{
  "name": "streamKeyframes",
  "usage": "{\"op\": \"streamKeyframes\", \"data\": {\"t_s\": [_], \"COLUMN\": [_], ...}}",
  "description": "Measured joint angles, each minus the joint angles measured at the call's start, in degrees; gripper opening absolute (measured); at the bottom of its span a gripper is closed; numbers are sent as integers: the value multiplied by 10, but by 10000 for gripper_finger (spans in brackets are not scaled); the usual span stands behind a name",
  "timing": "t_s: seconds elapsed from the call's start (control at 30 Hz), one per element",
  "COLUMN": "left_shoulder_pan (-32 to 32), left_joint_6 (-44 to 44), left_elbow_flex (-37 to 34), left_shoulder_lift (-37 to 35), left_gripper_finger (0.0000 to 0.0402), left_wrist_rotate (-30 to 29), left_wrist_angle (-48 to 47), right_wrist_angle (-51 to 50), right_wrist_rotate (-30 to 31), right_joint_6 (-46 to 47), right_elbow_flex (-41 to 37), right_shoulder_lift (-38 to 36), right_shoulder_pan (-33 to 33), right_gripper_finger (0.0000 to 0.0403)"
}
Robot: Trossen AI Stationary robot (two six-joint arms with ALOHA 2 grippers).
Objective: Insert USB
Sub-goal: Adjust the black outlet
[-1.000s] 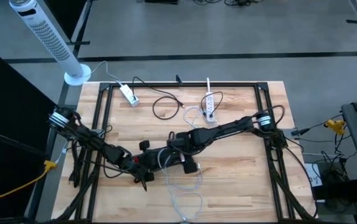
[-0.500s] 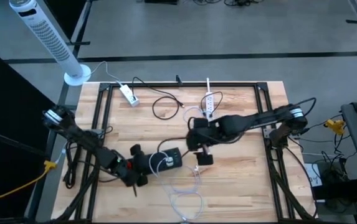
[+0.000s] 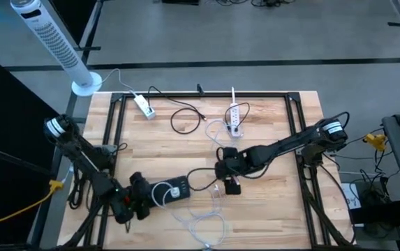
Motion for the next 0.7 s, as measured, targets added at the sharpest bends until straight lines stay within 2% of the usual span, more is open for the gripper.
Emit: {"op": "streamKeyframes", "data": {"t_s": [0.17,0.23,0.43,0.7], "left_shoulder_pan": [-52,-63,-66,-64], "left_joint_6": [-102,-123,-133,-142], "left_elbow_flex": [-2,-4,-6,-6], "left_shoulder_lift": [-58,-86,-126,-149], "left_gripper_finger": [0,0,0,0], "left_wrist_rotate": [110,133,146,150], "left_wrist_angle": [-10,-24,-77,-89], "right_wrist_angle": [54,49,60,57], "right_wrist_rotate": [-13,-14,-12,-12], "right_joint_6": [23,27,28,28], "right_elbow_flex": [-56,-66,-66,-59], "right_shoulder_lift": [2,2,2,-16], "right_shoulder_pan": [10,12,26,42], "right_gripper_finger": [232,226,212,203]}}
